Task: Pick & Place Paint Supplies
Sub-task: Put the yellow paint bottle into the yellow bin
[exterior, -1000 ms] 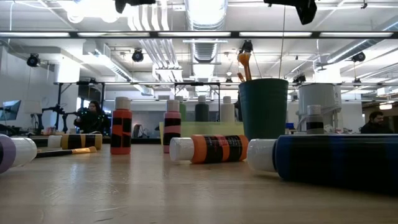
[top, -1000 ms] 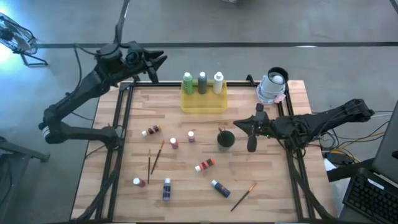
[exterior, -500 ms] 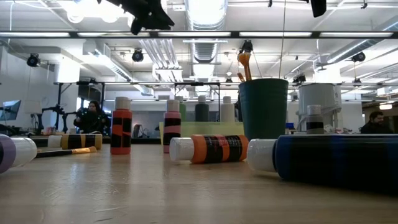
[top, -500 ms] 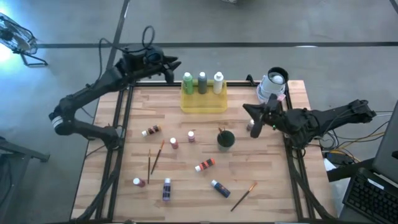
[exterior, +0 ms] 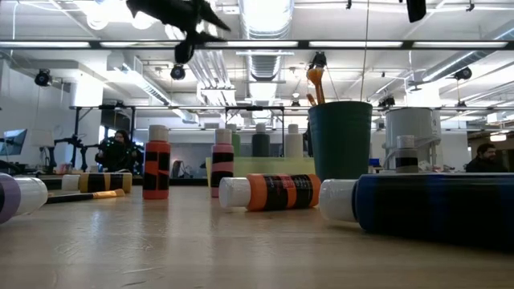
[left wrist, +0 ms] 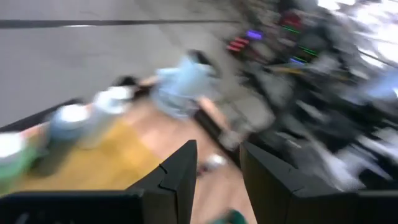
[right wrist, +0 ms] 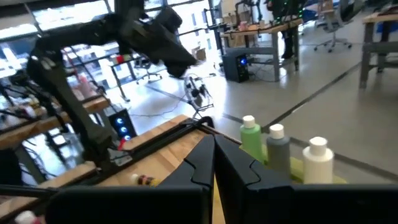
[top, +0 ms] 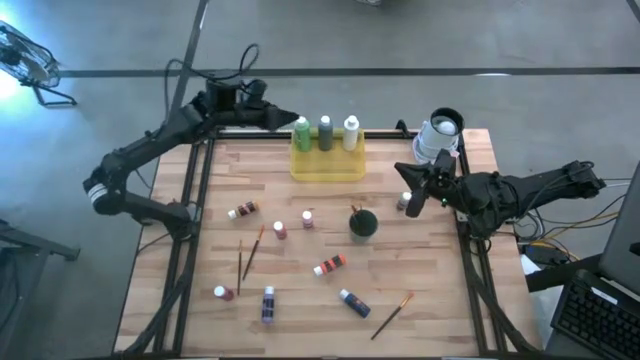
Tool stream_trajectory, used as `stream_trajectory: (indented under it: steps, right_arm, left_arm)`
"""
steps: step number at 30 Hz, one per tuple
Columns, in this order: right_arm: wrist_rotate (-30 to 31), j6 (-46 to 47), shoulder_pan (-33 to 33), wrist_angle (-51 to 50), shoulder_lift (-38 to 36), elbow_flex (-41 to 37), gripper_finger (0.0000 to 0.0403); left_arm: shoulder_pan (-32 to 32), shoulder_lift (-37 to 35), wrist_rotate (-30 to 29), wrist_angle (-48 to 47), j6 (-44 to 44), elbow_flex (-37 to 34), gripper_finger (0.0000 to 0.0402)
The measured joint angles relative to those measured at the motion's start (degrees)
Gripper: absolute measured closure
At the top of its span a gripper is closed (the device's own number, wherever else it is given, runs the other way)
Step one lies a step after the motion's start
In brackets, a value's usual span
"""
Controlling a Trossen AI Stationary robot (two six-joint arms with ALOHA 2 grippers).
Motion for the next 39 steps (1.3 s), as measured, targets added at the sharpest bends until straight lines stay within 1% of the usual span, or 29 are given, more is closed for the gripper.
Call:
stream_trajectory:
  steps: [1,3,5,9,12,15,17,18,19,21,23,27,29,31,35,39]
  right_arm:
    - [0.7,-0.8,0.0,-0.1,0.0,0.0,0.0394]
    - [1.5,-1.3,-0.1,-1.2,0.0,-0.1,0.0394]
    - [2.3,-0.6,-0.2,-2.8,-0.2,-0.1,0.0394]
    - [2.5,1.2,-0.2,-6.2,-0.4,-0.1,0.0394]
    - [2.5,2.0,-0.2,-7.3,-0.7,-0.1,0.0394]
    - [2.5,2.2,-0.2,-7.3,-1.8,-0.1,0.0394]
    - [2.5,2.2,-0.1,-7.3,-2.9,-0.1,0.0394]
    - [2.5,2.2,-0.1,-7.3,-3.5,-0.1,0.0394]
    - [2.5,2.5,-0.1,-7.3,-3.9,-0.1,0.0394]
    - [2.4,3.9,-0.1,-7.4,-4.8,-0.1,0.0394]
    - [2.4,4.5,-0.1,-7.9,-5.3,-0.1,0.0394]
    - [2.3,4.7,-0.1,-8.8,-5.7,-0.1,0.0394]
    - [2.3,4.7,-0.1,-8.8,-5.7,-0.1,0.0394]
    - [2.3,4.7,-0.1,-8.8,-5.7,-0.1,0.0394]
    - [2.3,4.7,-0.1,-8.8,-5.7,-0.1,0.0394]
    - [2.3,4.7,-0.1,-8.8,-5.7,-0.1,0.0394]
  left_arm:
    - [0.6,-0.8,3.0,0.1,0.7,0.0,0.0273]
    - [1.0,-2.7,6.0,-0.6,2.1,0.0,0.0273]
    - [0.5,-5.2,6.3,-2.1,4.4,0.0,0.0273]
    - [-2.4,-10.1,5.9,-6.7,8.3,0.1,0.0273]
    - [-4.1,-12.6,5.3,-9.9,8.4,0.1,0.0273]
    - [-5.0,-14.2,5.3,-13.5,6.5,0.1,0.0273]
    - [-5.1,-14.6,7.0,-15.7,5.2,0.1,0.0273]
    - [-5.0,-14.7,9.0,-16.8,4.9,0.1,0.0273]
    - [-5.0,-14.8,10.9,-19.2,4.8,0.1,0.0274]
    - [-5.4,-15.4,11.5,-25.3,6.4,0.1,0.0275]
    - [-6.5,-15.9,8.6,-34.2,10.1,0.1,0.0275]
    - [-7.6,-15.4,-4.4,-50.7,18.7,0.1,0.0275]
    - [-7.7,-14.9,-8.1,-55.8,20.6,0.1,0.0274]
    - [-7.7,-14.3,-9.4,-58.5,22.6,0.1,0.0273]
    - [-8.2,-12.8,-9.5,-58.9,27.6,0.1,0.0272]
    - [-8.4,-10.4,-9.7,-61.2,33.6,0.1,0.0261]
